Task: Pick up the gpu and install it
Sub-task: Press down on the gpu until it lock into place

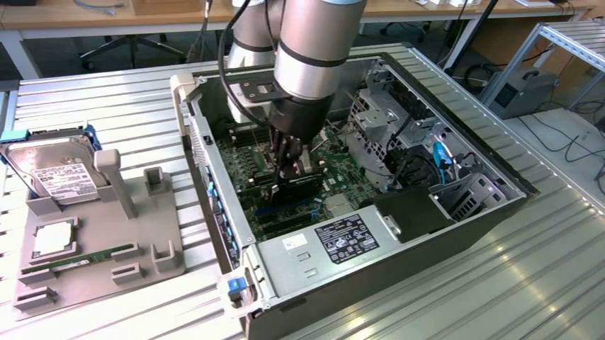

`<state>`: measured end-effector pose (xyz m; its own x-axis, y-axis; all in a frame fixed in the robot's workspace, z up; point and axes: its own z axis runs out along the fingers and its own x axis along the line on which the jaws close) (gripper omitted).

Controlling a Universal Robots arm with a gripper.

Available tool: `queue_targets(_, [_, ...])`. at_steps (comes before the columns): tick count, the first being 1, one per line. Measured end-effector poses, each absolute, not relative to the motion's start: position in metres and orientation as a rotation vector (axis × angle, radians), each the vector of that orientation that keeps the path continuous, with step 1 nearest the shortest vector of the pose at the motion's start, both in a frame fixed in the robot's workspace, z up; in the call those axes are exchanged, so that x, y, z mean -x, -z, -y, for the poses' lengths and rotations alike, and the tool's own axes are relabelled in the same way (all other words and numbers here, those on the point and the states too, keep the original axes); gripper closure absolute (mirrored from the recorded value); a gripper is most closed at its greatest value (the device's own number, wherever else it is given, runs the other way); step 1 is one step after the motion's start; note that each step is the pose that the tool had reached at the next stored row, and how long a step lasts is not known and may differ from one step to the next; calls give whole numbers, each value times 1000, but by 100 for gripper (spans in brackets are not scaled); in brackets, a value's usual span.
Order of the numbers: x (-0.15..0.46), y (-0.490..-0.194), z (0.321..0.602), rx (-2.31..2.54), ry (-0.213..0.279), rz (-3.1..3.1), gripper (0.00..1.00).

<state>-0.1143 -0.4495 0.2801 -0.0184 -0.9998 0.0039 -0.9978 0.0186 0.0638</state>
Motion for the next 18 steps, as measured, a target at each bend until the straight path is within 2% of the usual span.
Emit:
queue_targets(13, [141, -271, 445, -2167, 66, 2207, 89])
queue_targets(18, [134, -286, 445, -2166, 68, 2206, 89])
